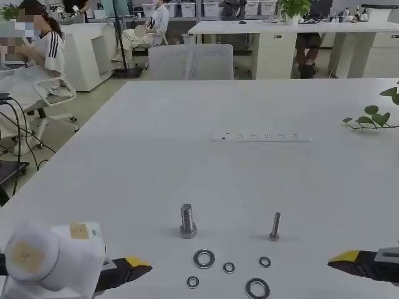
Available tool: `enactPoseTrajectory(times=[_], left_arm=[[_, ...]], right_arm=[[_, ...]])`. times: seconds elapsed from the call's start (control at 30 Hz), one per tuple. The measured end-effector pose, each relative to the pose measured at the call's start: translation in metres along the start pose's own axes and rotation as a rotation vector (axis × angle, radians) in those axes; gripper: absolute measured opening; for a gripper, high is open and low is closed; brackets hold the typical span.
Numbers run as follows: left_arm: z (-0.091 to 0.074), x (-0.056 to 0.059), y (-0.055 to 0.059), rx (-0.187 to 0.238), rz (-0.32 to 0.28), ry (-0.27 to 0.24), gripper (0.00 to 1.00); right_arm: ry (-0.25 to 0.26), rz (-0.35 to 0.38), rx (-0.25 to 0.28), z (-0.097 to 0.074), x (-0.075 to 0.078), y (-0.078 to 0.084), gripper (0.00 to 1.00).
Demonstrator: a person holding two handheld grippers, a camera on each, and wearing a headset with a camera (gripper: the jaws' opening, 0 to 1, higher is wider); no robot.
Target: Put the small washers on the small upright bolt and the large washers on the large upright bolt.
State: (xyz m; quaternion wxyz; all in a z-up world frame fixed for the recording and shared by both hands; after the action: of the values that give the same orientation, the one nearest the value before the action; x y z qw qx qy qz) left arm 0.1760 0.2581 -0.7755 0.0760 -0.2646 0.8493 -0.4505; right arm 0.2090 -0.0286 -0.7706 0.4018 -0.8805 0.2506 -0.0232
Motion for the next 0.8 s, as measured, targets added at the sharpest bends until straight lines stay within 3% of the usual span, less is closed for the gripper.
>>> enactPoseTrajectory(times=[0.8], left_arm=[[-0.0013, 0.0028, -0.0045, 0.016, 0.01, -0.002, 0.94]], right_arm=[[0.002, -0.032, -0.019, 0.0013, 0.0027, -0.0079, 0.73]])
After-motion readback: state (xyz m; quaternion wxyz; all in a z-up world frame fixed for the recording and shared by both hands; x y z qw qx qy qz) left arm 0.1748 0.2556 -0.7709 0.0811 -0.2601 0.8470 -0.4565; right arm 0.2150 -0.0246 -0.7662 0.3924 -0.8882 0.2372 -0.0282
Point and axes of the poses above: the centre of the closed fingertips' face, and the gripper's own axes: z roughly forward along the fingers, x roughly to its right, y roughly out of its underside, the point moved 8 cm from there along -z, roughly backward along the fingers, and after that the axes turned 8 degrees about z, right-handed, at the moved point
